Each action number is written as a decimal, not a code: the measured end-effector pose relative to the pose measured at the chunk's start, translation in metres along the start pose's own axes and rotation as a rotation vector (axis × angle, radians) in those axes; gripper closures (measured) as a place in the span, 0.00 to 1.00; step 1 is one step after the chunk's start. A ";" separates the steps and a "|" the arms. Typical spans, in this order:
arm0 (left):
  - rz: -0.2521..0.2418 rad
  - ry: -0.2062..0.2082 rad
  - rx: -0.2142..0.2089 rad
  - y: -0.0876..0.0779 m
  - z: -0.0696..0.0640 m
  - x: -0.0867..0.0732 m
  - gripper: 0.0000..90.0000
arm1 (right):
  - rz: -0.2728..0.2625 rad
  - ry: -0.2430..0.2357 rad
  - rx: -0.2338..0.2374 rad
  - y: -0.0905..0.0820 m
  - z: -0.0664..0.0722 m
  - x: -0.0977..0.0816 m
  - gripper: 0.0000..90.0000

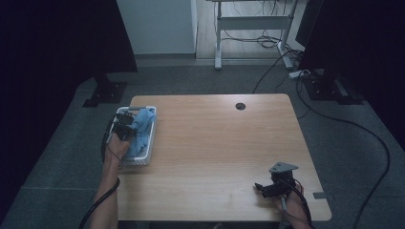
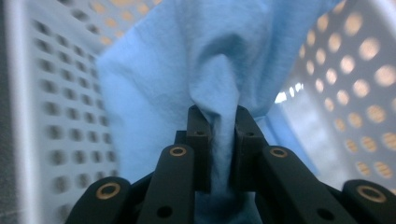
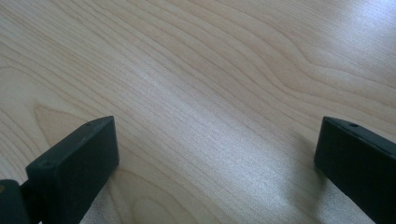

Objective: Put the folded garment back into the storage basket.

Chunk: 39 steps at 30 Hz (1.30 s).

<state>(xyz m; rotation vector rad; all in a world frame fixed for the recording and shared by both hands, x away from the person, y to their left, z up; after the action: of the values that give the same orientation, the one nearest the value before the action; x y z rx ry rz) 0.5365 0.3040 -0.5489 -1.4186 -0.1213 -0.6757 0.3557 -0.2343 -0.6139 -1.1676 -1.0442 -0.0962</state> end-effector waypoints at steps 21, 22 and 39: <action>-0.019 -0.063 -0.150 0.044 -0.011 0.007 0.20 | 0.000 -0.001 -0.001 0.000 0.000 0.000 0.00; -0.031 -0.057 -0.150 0.046 -0.010 0.008 0.17 | 0.000 -0.001 -0.001 0.000 0.000 0.000 0.00; -0.028 -0.049 -0.128 0.046 -0.005 0.010 0.07 | 0.000 0.000 -0.001 0.000 0.000 0.000 0.00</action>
<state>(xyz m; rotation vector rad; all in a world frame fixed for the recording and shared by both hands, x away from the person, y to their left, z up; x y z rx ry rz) 0.5655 0.2964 -0.5848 -1.5594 -0.1384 -0.6823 0.3560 -0.2344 -0.6140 -1.1681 -1.0444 -0.0964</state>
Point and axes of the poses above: each handheld gripper's, and its own axes: y roughly forward along the jaws, x roughly out of its top, z roughly to its left, the point moved 7 cm from there along y, roughly forward along the jaws, and after that the axes turned 1 degree about z, right-handed, at the moved point
